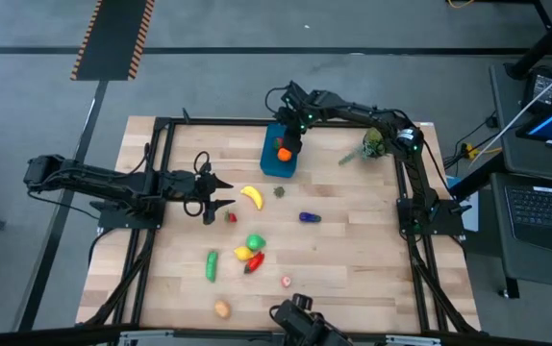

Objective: Pick and placing Produce into tupperware
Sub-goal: Put the left strawberry into the blue bin

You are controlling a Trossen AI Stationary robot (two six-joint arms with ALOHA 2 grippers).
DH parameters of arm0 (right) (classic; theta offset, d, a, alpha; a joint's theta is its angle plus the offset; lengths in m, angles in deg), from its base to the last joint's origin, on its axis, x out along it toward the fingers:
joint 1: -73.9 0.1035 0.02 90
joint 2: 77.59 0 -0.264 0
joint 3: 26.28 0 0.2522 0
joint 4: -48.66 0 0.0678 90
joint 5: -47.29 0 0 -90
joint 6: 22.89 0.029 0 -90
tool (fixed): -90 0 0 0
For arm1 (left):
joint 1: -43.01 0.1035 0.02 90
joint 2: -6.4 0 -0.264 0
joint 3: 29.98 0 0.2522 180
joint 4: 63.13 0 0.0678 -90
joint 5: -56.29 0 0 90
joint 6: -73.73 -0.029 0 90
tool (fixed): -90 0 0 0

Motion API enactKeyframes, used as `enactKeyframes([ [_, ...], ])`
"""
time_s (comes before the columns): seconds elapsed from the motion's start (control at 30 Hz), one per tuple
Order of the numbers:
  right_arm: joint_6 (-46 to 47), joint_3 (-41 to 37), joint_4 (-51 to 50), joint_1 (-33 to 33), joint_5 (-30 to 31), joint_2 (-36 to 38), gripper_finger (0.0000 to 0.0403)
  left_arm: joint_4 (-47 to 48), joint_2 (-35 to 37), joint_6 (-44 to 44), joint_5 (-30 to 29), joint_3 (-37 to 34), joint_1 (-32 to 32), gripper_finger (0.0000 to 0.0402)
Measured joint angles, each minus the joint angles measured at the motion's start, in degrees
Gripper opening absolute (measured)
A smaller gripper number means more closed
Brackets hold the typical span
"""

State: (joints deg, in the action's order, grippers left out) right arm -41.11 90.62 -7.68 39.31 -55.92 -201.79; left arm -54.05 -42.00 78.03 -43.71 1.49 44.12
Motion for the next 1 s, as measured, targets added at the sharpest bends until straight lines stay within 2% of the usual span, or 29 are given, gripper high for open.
enactKeyframes([
  [0.23, 2.67, 3.97, -2.75, 0.02, -0.01, 0.65, 0.0165, 0.0, 0.0, -0.42, -0.02, -0.01, 0.0, 0.0214],
  [0.47, 3.08, 1.21, -1.0, 1.21, -2.04, 6.68, 0.0165, -0.37, 0.0, -1.59, -0.02, -0.01, -0.02, 0.0214],
  [0.63, 5.08, -8.64, 5.15, 2.52, -2.12, 14.25, 0.0165, -3.95, 0.0, -2.33, -0.01, 0.0, -0.02, 0.0214],
  [1.0, 10.78, -39.7, 29.01, 8.66, -2.11, 38.39, 0.0165, -3.5, 0.0, -0.33, 0.01, 0.0, -0.02, 0.0214],
])
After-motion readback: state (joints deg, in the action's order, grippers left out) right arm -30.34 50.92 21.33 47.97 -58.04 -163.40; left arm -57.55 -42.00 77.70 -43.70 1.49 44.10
